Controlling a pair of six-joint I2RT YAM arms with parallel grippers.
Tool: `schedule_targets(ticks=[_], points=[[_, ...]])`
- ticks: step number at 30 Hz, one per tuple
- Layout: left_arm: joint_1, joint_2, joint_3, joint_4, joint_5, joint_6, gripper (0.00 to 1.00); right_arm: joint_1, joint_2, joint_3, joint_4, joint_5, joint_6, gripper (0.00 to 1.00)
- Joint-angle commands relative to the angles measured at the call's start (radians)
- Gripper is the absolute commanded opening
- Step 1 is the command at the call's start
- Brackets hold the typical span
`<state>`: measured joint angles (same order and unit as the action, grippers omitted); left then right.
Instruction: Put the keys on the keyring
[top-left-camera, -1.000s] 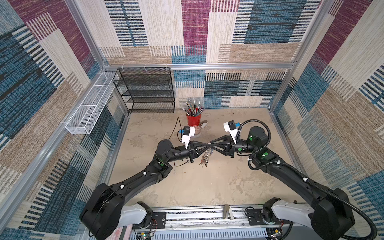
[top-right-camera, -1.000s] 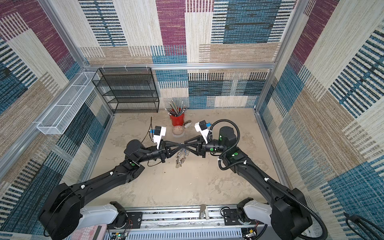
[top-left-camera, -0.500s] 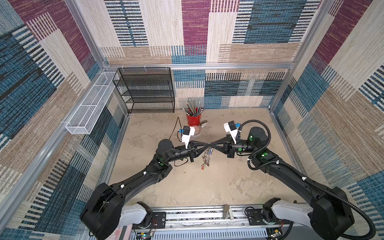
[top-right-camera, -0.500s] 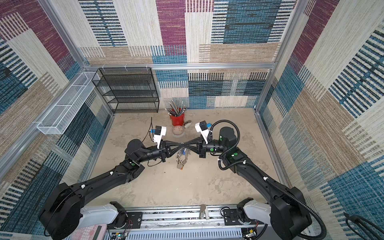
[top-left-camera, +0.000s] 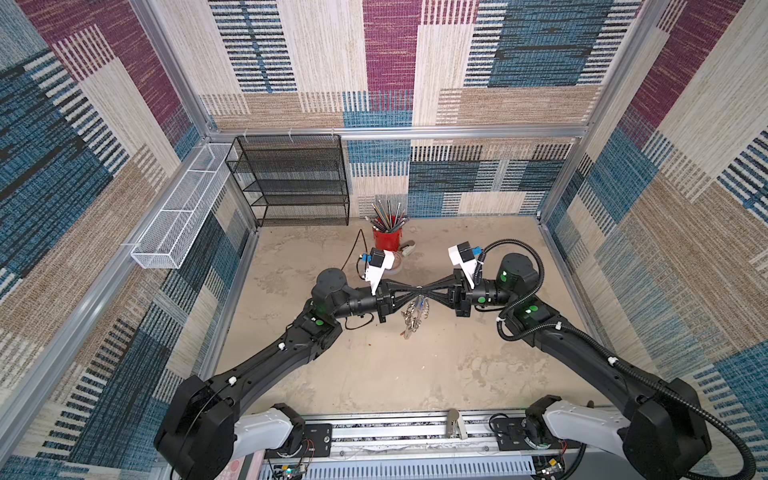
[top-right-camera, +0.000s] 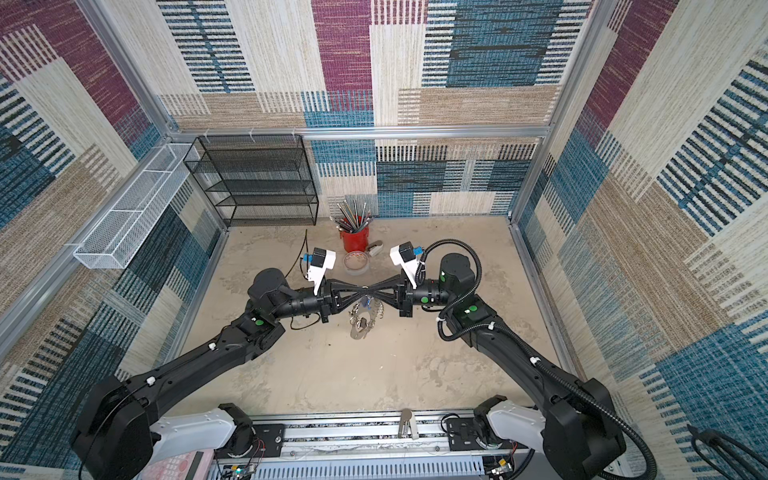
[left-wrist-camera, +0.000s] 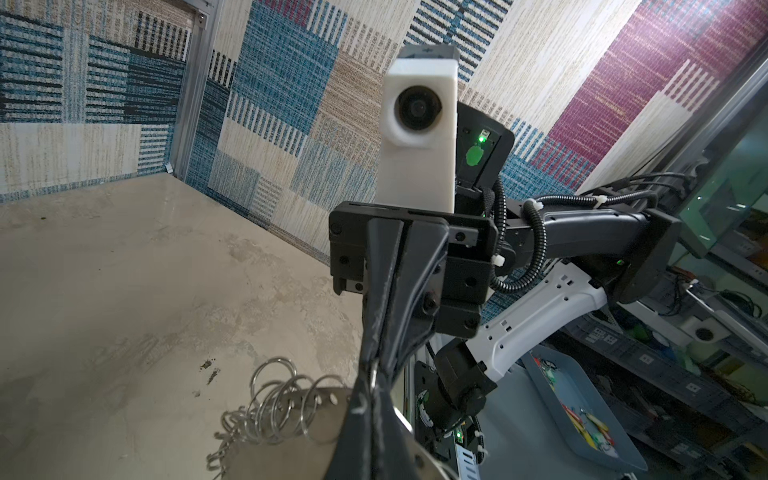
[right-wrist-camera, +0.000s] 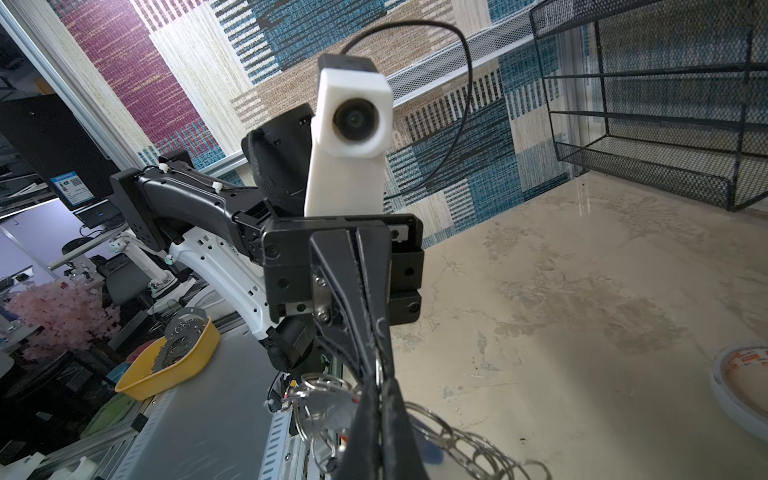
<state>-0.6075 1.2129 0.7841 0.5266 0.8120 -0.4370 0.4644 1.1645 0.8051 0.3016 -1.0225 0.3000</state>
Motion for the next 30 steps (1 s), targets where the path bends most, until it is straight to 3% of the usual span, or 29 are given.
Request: schedule_targets(ticks=[1,13,25,30], points=[[0.001,-0.014,0.048,-0.160,0.083,0.118,0.12,0.003,-0.002,0.012,-0.035,0.029,-0.024,0.00],[0.019,-0.008,0.174,-0.475,0.145,0.288,0.26,0.004,0.000,0.031,-0.076,0.041,-0.053,0.00],[0.060,0.038,0.310,-0.737,0.196,0.452,0.28,0.006,-0.002,0.032,-0.098,0.051,-0.073,0.00],[0.061,0.065,0.402,-0.919,0.141,0.586,0.29,0.011,0.007,0.043,-0.120,0.048,-0.091,0.00]])
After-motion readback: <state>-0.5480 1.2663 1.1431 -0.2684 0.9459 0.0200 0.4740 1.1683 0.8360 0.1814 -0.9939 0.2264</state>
